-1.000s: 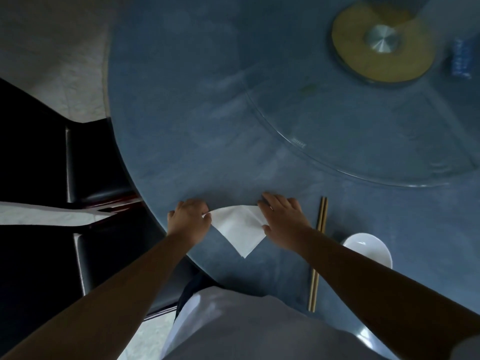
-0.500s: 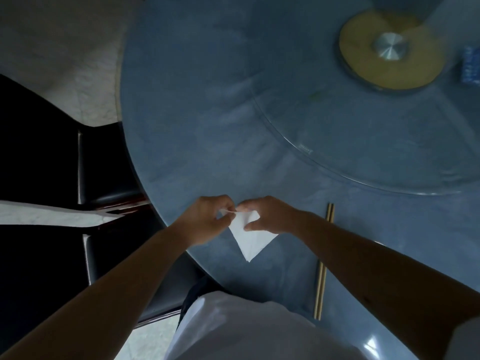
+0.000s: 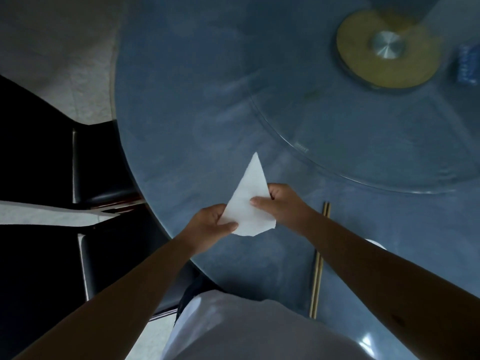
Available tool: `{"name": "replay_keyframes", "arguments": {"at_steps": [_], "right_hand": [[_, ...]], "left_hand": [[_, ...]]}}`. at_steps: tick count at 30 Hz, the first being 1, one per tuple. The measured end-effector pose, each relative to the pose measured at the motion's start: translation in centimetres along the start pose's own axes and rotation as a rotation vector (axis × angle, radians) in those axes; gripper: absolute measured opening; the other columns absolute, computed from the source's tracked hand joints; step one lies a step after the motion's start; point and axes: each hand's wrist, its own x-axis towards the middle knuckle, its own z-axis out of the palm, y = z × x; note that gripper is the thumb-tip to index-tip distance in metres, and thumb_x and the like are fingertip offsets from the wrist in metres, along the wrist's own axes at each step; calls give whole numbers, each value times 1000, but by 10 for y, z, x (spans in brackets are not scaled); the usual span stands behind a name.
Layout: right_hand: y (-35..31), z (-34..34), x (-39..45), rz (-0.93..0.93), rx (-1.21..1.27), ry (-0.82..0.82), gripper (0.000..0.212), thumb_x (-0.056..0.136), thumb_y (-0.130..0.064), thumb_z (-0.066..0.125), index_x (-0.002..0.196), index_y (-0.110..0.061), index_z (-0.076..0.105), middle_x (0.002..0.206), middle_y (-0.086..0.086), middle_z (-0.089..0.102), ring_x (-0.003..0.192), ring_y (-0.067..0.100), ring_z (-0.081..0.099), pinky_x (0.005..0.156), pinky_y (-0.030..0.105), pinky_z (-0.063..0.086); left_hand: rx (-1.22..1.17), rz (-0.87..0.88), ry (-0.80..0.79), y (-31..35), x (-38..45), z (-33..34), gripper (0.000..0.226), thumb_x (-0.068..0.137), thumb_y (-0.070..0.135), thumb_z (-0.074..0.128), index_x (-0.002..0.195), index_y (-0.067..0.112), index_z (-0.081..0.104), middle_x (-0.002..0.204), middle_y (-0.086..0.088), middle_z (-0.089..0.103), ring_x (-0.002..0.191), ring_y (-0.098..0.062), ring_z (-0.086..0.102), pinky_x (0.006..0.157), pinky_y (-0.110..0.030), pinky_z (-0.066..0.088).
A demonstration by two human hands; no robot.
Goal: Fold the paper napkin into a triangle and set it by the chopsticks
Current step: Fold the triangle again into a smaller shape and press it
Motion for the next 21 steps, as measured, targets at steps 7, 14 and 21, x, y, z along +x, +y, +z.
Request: {"name": "replay_keyframes", "arguments": {"at_steps": [7, 14, 21], "right_hand": [[9, -2, 10, 57, 121, 105, 22, 75, -20, 69, 93, -8, 69, 90, 10, 69, 82, 22, 64, 74, 39, 51], [-6, 2, 33, 124, 140, 92, 7, 88, -5, 61, 87, -11, 64, 79, 4, 65, 72, 18, 59, 64, 31, 47], [-5, 5, 54, 239, 64, 54, 13, 87, -9, 60, 98, -11, 66, 94, 10, 69, 83, 23, 67, 70, 39, 57]], "left_hand": [[-216, -100, -35, -6, 9, -2, 13, 90, 6, 60, 96, 16, 65, 73, -2, 75, 75, -20, 73, 65, -22, 56], [-461, -209, -59, -10, 21, -15, 13, 91, 0, 54, 96, 9, 62, 62, -6, 70, 57, -17, 67, 60, -26, 55], [-352, -315, -71, -16, 38, -24, 13, 90, 6, 53, 96, 12, 63, 61, -5, 68, 56, -16, 66, 58, -26, 53]]}}
